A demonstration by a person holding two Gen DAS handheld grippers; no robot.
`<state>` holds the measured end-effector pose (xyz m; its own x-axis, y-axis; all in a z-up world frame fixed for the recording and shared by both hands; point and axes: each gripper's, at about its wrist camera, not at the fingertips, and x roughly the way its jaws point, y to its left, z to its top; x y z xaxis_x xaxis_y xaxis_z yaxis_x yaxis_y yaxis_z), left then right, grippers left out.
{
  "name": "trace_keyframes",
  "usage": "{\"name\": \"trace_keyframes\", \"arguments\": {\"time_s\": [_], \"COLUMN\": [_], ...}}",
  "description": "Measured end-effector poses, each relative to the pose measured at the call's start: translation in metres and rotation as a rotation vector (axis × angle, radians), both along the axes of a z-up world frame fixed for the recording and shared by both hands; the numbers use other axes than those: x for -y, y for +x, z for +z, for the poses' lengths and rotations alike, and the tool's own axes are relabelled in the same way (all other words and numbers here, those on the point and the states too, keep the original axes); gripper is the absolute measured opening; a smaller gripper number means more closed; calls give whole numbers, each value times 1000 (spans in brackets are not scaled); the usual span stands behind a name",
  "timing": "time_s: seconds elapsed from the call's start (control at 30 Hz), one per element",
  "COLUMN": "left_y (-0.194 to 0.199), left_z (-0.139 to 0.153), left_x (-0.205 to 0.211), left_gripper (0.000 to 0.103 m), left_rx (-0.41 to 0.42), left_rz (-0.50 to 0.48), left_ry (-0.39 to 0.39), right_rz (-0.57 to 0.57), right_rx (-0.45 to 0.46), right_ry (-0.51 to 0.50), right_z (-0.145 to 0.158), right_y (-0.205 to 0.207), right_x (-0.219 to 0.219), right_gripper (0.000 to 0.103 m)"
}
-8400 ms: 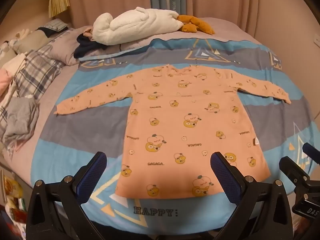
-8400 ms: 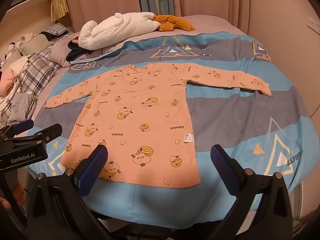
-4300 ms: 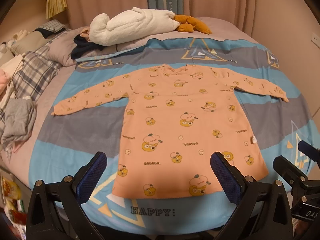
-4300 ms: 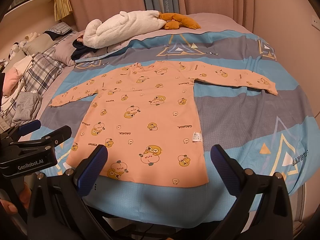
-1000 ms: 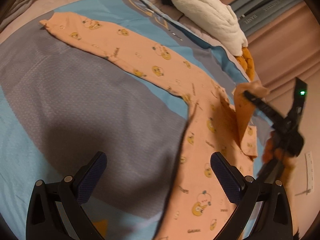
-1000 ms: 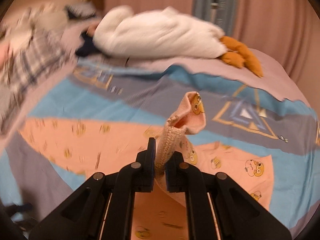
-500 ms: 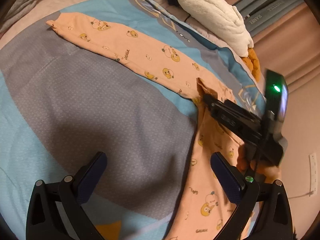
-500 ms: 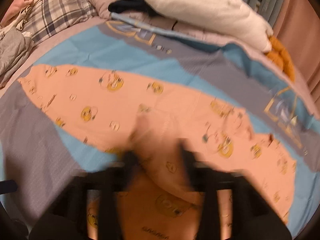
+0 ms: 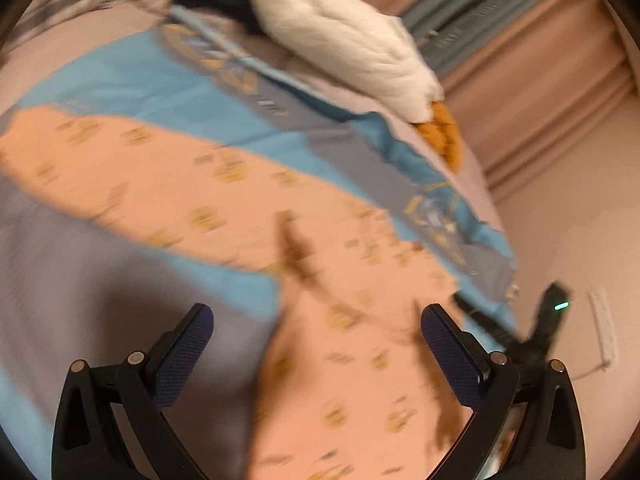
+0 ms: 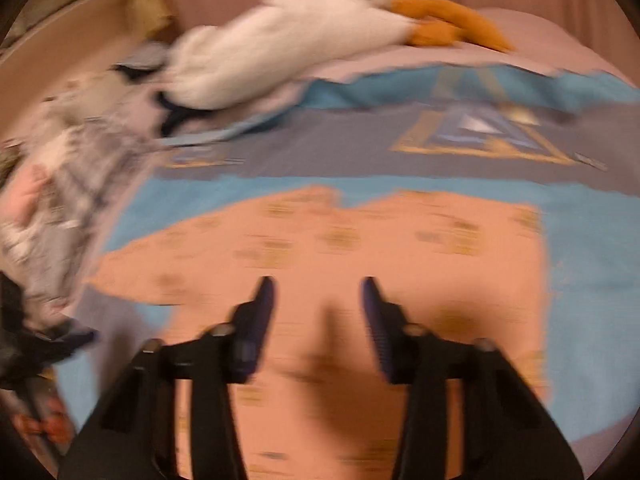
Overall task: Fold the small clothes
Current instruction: 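Carry the sleeve across the shirt body with the right gripper and release, then move the left gripper to the other sleeve cuff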
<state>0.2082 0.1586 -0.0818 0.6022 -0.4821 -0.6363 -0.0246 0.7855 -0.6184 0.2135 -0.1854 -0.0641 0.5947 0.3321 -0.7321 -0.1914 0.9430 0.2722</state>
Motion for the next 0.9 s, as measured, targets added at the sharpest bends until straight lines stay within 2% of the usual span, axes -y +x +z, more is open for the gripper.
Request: {"name": "trace_keyframes", "arguments": {"time_s": [0.07, 0.2, 0.27, 0.3, 0.33, 0.4, 0.43, 0.47, 0.53, 0.57, 0.67, 0.73, 0.8, 0.83, 0.87, 0.9], "left_y": [22, 55, 69, 74, 80, 85, 87, 88, 84, 79, 66, 55, 40, 32, 22, 18], "left_z": [3, -6, -20, -27, -36, -51, -62, -72, -79, -81, -76, -65, -56, -52, -49, -48], "left_x": [17, 45, 55, 59, 63, 66, 66, 64, 55, 47, 23, 7, -16, -30, -47, -58], "left_gripper": [102, 99, 80, 76, 71, 70, 66, 53, 38, 37, 37, 40, 56, 66, 69, 69], "left_rx": [10, 2, -34, -49, -76, -108, -131, -151, -136, -132, -128, -105, -90, -80, -73, -70], "left_rz": [-47, -113, -132, -145, -149, -142, -125, -114, -90, -89, -91, -62, -23, 6, 46, 72], "left_ry": [-23, -27, -26, -36, -37, -23, 3, 14, -1, -42, -133, -101, -72, -63, -55, -53], "right_rz": [-49, -106, -124, -135, -142, -143, -144, -150, -159, -162, -197, -216, -232, -233, -234, -231], "right_rx": [-16, -49, -66, -75, -80, -78, -70, -64, -67, -68, -68, -81, -81, -66, -53, -27], "right_ry": [-39, -81, -87, -95, -95, -84, -83, -91, -78, -68, -82, -42, -5, -5, -16, -30], "right_z": [-11, -33, -41, -46, -51, -56, -57, -58, -59, -60, -61, -60, -54, -50, -46, -40], "right_y": [4, 11, 16, 16, 15, 15, 13, 11, 7, 7, 8, 9, 2, -4, -10, -18], "right_x": [14, 33, 44, 49, 54, 69, 76, 82, 92, 97, 105, 111, 115, 114, 111, 109], "right_gripper": [26, 23, 22, 21, 14, 8, 3, 0, 0, 0, 0, 0, 5, 17, 38, 46]}}
